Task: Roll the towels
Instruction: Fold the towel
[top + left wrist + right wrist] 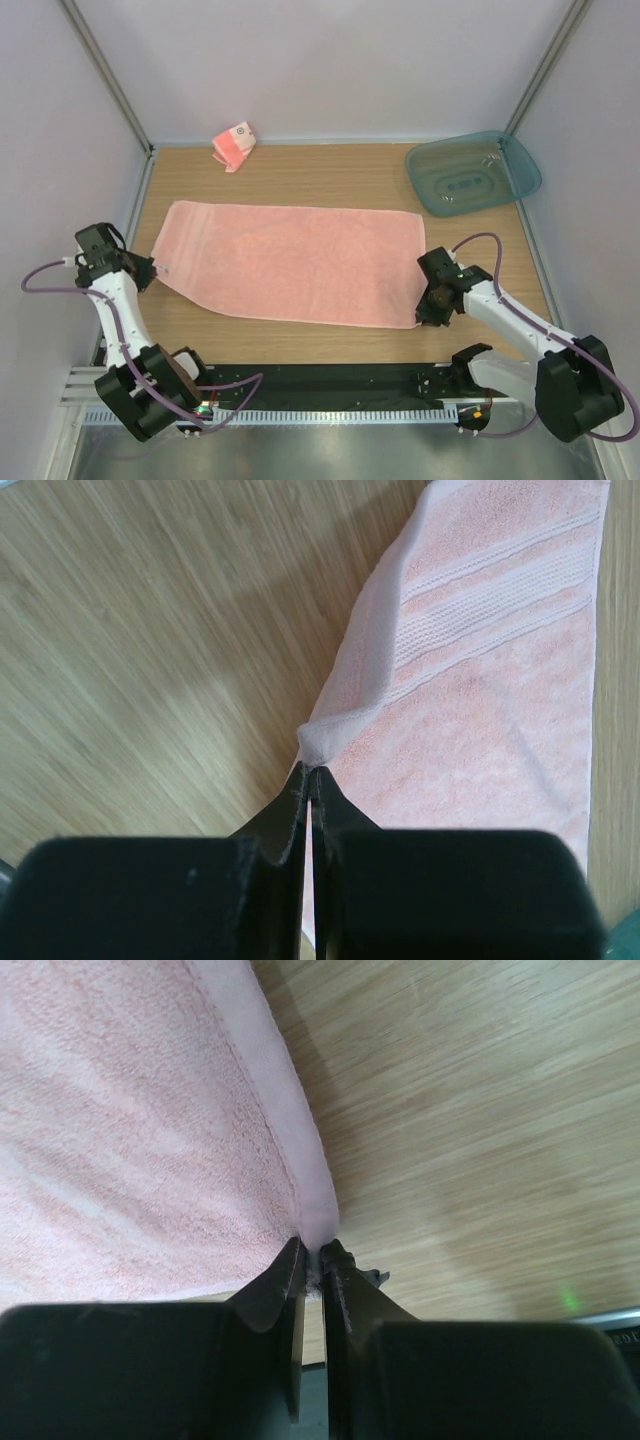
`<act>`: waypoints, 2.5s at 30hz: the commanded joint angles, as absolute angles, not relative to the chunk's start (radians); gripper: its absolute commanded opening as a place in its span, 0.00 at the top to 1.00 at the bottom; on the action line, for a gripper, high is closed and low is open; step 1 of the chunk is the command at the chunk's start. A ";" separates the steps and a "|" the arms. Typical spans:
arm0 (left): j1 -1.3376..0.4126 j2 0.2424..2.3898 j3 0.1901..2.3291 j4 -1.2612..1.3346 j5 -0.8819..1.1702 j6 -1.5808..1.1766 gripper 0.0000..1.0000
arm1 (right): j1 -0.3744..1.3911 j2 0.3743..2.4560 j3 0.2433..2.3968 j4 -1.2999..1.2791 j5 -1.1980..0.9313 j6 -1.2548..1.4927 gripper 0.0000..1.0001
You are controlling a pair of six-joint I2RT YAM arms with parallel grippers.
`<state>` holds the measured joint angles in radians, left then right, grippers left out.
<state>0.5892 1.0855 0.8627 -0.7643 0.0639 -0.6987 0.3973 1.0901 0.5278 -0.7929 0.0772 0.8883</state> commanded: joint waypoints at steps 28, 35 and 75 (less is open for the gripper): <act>0.565 1.113 1.040 -0.867 0.098 -0.693 1.00 | 0.255 1.253 0.997 -0.806 0.161 0.713 0.99; 0.563 1.213 1.100 -0.790 0.086 -0.719 1.00 | 0.206 1.457 1.176 -0.765 0.130 0.661 0.99; 0.380 2.100 1.865 -1.018 0.011 -0.623 1.00 | 0.118 1.933 1.601 -0.779 0.097 0.640 0.91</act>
<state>0.3912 2.0586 1.7874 -0.9623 0.0265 -0.6682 0.1230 1.9148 1.5242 -0.7826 0.0956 0.6422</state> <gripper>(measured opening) 0.005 0.151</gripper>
